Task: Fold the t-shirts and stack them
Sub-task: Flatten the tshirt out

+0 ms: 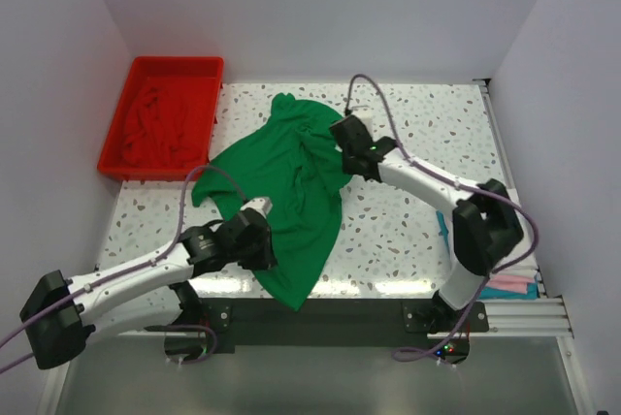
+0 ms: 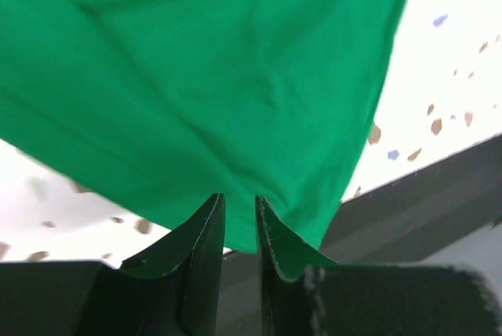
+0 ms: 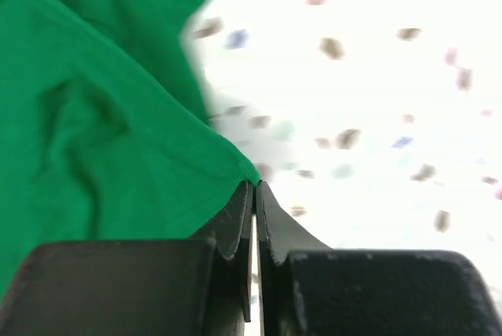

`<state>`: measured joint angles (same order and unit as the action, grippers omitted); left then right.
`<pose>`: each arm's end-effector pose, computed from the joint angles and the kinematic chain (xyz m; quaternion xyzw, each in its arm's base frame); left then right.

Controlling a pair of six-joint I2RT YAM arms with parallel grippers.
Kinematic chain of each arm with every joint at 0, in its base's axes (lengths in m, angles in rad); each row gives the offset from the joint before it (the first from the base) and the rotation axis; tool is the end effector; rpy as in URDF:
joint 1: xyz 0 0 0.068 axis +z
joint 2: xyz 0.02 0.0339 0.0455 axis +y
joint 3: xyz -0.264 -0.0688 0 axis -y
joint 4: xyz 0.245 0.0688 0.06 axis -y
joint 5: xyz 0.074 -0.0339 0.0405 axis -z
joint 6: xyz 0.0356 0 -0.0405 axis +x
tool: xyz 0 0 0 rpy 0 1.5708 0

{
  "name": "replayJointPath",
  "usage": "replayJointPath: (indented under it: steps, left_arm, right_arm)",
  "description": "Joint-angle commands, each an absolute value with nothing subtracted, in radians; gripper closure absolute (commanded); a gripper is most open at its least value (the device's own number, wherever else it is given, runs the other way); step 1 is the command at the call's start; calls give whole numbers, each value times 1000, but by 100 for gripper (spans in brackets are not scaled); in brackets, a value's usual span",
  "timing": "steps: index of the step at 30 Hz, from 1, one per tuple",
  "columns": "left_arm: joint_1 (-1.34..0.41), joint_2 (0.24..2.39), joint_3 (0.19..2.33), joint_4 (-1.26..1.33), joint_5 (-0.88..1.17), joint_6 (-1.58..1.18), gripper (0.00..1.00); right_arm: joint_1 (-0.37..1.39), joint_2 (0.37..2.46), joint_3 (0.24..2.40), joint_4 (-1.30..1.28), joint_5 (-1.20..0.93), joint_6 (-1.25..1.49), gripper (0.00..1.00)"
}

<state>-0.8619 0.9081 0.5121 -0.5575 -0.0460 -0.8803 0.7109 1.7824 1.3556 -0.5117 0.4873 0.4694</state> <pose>0.1120 -0.1281 0.1931 -0.0157 0.9524 -0.2182 0.2123 0.3031 0.2390 0.2397 -0.0366 0.9247 -0.0226 0.3783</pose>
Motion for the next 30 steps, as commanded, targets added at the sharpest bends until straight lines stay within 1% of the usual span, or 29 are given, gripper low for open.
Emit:
replayJointPath:
  steps: [1,3,4,5,7,12,19,24,30]
  left_arm:
    - [-975,986,589,-506,-92,-904,73]
    - [-1069,1040,618,-494,-104,-899,70]
    - [-1098,1055,627,-489,-118,-899,66]
    - [-1144,1068,637,-486,-121,-896,65]
    - [-1184,1109,658,-453,-115,-878,61]
    - [-1284,1239,738,-462,-126,-851,55]
    - [-1390,1353,828,-604,-254,-888,52]
    - [-1433,1400,859,-692,-293,-923,52]
    - [-1471,1440,854,-733,-324,-956,51]
  right_arm:
    - [595,1599,1243,-492,499,518,100]
    - [536,1540,1172,-482,477,515,100]
    - [525,1501,1155,-482,473,512,100]
    - [516,1487,1134,-483,466,509,100]
    - [500,1465,1117,-486,462,509,100]
    - [486,1430,1088,-482,451,508,100]
    - [472,1427,1086,-472,434,500,100]
    - [459,1430,1086,-471,423,499,100]
    - [445,1422,1077,-465,397,497,100]
